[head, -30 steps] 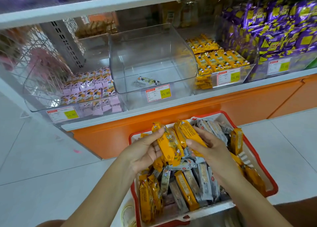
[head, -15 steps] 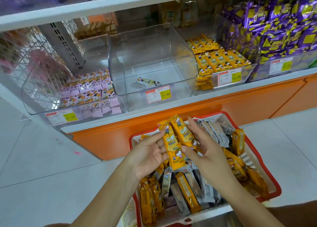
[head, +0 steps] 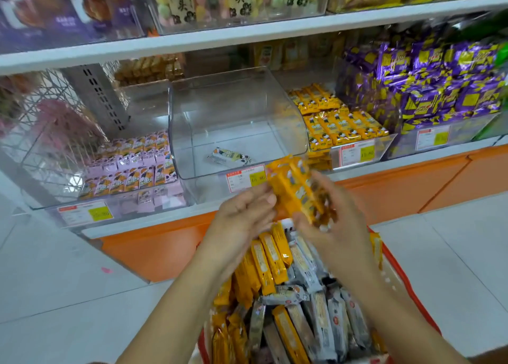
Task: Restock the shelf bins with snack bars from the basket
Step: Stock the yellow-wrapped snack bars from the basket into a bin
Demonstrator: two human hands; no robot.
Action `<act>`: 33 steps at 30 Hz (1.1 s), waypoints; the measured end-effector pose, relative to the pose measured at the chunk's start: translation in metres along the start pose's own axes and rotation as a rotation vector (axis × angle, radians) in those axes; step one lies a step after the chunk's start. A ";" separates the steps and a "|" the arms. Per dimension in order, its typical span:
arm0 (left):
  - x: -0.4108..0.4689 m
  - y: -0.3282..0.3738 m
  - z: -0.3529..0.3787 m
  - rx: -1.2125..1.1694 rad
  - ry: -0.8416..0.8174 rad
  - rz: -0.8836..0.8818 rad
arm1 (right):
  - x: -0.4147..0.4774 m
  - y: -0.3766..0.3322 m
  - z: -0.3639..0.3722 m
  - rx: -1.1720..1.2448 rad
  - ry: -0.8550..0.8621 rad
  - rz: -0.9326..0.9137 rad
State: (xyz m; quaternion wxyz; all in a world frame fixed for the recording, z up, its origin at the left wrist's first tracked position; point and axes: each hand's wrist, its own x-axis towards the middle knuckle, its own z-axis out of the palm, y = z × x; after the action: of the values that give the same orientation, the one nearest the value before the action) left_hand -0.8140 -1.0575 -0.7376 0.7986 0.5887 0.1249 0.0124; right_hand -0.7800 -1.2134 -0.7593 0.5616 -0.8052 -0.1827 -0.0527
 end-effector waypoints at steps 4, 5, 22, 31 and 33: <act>0.020 0.021 -0.016 0.915 0.306 0.416 | 0.072 0.002 -0.041 -0.160 0.205 -0.079; 0.027 0.022 -0.022 1.015 0.335 0.461 | 0.096 0.008 -0.052 -0.239 0.234 -0.082; 0.081 -0.010 -0.048 1.376 0.214 0.483 | 0.321 0.076 -0.034 -1.039 0.019 0.097; 0.083 -0.013 -0.051 1.386 0.211 0.486 | 0.328 0.083 -0.025 -0.963 -0.009 0.128; 0.083 -0.013 -0.051 1.391 0.215 0.486 | 0.331 0.080 -0.029 -1.092 0.034 0.068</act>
State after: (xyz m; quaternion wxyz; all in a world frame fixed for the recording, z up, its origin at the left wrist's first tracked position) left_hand -0.7458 -0.9998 -0.7796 0.1996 0.9648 0.0476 0.1644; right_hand -0.4411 -1.1866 -0.7233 0.0663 -0.9843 -0.0935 -0.1343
